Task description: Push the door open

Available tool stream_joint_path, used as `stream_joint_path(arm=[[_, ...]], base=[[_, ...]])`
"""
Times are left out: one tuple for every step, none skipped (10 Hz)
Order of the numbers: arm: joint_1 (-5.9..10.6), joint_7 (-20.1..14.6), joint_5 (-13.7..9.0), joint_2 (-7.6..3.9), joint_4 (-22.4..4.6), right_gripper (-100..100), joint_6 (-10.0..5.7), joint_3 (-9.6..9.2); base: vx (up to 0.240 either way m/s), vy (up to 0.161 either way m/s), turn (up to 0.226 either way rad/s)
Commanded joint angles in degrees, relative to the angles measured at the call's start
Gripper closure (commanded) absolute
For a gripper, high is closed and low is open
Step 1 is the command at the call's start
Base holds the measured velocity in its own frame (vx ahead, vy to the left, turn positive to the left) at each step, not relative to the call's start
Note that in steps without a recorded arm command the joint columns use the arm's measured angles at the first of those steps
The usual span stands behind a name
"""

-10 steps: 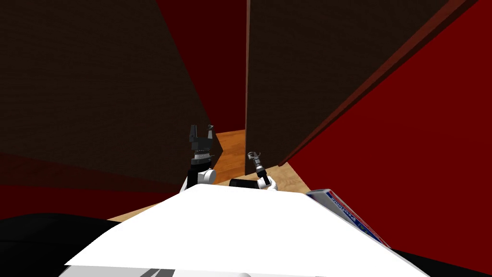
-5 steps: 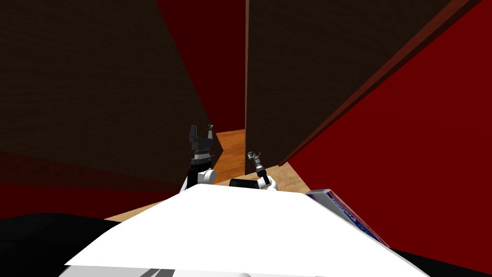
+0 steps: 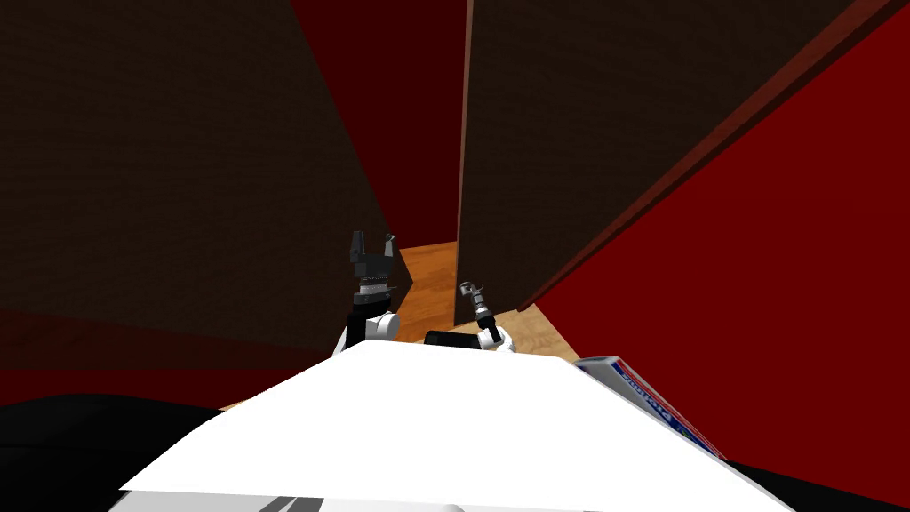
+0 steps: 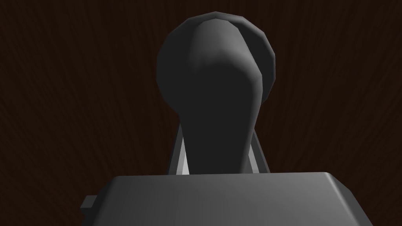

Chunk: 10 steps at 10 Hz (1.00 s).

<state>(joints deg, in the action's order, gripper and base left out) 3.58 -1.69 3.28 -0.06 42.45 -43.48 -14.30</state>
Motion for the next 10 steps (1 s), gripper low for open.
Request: stream_joint_path(arm=[[0.59,0.3,-0.6,-0.81,0.5,100,-0.23,1.36],[0.63,0.4,-0.7,-0.98,0.4,100,-0.23,1.7],[0.72,0.6,-1.1,-1.27,0.3,100,-0.25,2.48],[0.81,0.9,-1.4,-1.53,0.2,100,-0.26,3.3],[0.9,1.2,-1.8,-1.76,0.1,100,-0.28,4.18],[0.95,1.3,-2.0,-1.84,0.0,100,-0.29,4.64],[0.95,1.3,-2.0,-1.84,0.0,100,-0.29,4.64],[0.95,1.3,-2.0,-1.84,0.0,100,-0.29,4.64],[1.11,1.8,-2.6,-2.03,-0.2,100,-0.31,6.04],[1.11,1.8,-2.6,-2.03,-0.2,100,-0.31,6.04]], base=[[0.155,0.083,-0.031],[0.159,0.096,-0.026],[0.169,0.118,-0.083],[0.167,0.144,-0.083],[0.175,0.153,-0.078],[0.155,0.121,-0.065],[0.1,0.059,-0.008],[0.037,0.012,0.002],[0.088,0.074,-0.079],[0.102,0.106,-0.045]])
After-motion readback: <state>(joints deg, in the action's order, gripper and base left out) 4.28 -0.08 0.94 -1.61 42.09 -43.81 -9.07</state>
